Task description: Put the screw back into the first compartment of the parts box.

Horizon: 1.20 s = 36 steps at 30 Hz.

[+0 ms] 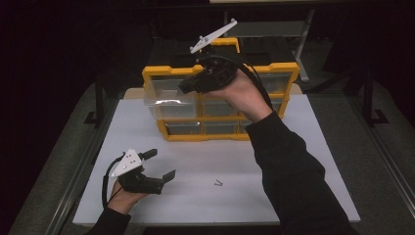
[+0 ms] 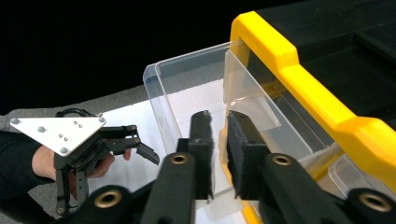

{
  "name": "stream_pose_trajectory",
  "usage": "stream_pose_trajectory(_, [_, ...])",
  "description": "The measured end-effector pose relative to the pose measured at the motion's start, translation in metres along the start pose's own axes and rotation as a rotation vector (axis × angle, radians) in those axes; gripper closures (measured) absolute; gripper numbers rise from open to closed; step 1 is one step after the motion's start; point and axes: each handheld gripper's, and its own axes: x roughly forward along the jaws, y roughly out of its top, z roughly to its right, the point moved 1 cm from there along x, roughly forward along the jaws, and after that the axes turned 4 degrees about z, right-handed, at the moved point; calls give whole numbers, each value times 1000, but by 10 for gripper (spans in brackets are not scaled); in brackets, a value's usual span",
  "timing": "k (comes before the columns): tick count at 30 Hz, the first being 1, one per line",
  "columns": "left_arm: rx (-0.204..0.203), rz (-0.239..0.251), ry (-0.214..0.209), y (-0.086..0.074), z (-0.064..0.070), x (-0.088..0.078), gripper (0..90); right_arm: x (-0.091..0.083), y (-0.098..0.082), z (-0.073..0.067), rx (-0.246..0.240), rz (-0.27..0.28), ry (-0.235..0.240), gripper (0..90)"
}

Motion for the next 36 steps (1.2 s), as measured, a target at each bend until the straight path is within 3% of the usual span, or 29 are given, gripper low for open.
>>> stream_pose_trajectory(9, [-7, 2, 3, 0, 0, 0, 24, -13, -4, 1, 29, 3, 23, 655])
stream_pose_trajectory(17, [-9, 7, 5, 1, 0, -1, 24, -23, -16, -1, 21, -12, 21, 575])
stream_pose_trajectory(36, [-4, -1, 3, 0, 0, 1, 24, -29, -65, -2, 3, -7, -55, 345])
